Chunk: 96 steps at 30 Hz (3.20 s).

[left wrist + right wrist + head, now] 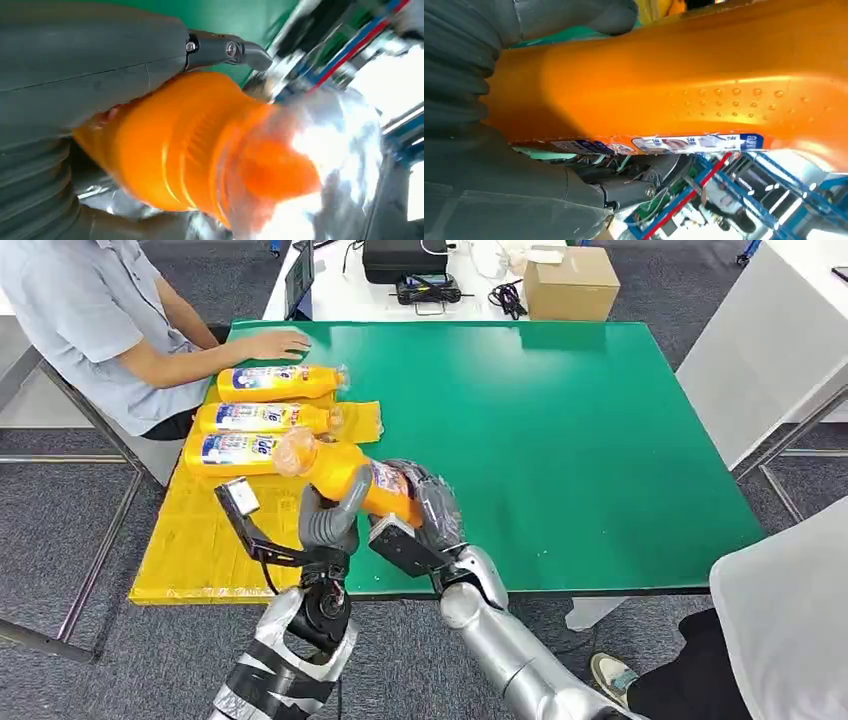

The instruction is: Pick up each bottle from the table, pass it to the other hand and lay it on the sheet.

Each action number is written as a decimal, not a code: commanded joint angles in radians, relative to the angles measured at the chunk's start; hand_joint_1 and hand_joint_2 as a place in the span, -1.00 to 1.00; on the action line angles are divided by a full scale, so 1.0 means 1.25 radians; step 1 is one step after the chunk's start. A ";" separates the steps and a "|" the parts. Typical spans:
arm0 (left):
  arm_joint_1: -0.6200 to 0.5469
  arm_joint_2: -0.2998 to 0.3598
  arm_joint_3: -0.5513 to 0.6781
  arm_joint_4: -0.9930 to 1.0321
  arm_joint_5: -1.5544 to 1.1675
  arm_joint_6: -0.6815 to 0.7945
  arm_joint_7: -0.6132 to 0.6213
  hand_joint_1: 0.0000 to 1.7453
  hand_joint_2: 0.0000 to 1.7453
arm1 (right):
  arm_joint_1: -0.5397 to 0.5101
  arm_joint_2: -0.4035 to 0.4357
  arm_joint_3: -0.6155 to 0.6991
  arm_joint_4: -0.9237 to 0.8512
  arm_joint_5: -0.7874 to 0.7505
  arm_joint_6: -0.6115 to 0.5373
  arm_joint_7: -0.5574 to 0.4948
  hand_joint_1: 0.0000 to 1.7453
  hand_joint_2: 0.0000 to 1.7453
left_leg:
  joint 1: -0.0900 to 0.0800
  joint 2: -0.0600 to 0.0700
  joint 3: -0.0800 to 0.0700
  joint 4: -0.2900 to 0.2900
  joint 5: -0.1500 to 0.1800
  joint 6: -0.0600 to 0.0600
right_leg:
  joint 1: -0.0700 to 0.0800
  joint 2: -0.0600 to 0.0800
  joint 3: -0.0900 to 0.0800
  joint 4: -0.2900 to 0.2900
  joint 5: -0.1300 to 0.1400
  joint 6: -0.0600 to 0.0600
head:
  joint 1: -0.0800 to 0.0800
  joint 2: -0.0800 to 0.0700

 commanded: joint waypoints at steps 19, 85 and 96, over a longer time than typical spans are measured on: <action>-0.115 -0.024 -0.060 0.133 -0.217 0.180 -0.082 1.00 1.00 | -0.069 0.022 0.045 0.076 -0.032 0.005 0.019 0.94 1.00 | 0.000 -0.001 0.002 0.000 -0.001 -0.001 | 0.001 -0.001 0.003 0.000 -0.001 -0.002 | 0.000 0.000; -0.208 0.121 0.259 0.535 -1.545 0.327 0.217 1.00 1.00 | 0.074 -0.058 -0.237 -0.022 0.041 -0.066 -0.022 -1.00 1.00 | 0.001 0.000 0.003 0.000 0.000 -0.002 | 0.001 0.000 0.003 0.000 -0.001 -0.002 | 0.000 0.000; -0.218 0.120 0.246 0.596 -1.529 0.327 0.184 1.00 1.00 | 0.077 -0.054 -0.244 -0.012 0.044 -0.065 -0.031 -1.00 1.00 | 0.001 0.000 0.003 0.000 -0.001 -0.002 | 0.001 -0.001 0.004 0.000 -0.002 -0.002 | 0.001 0.000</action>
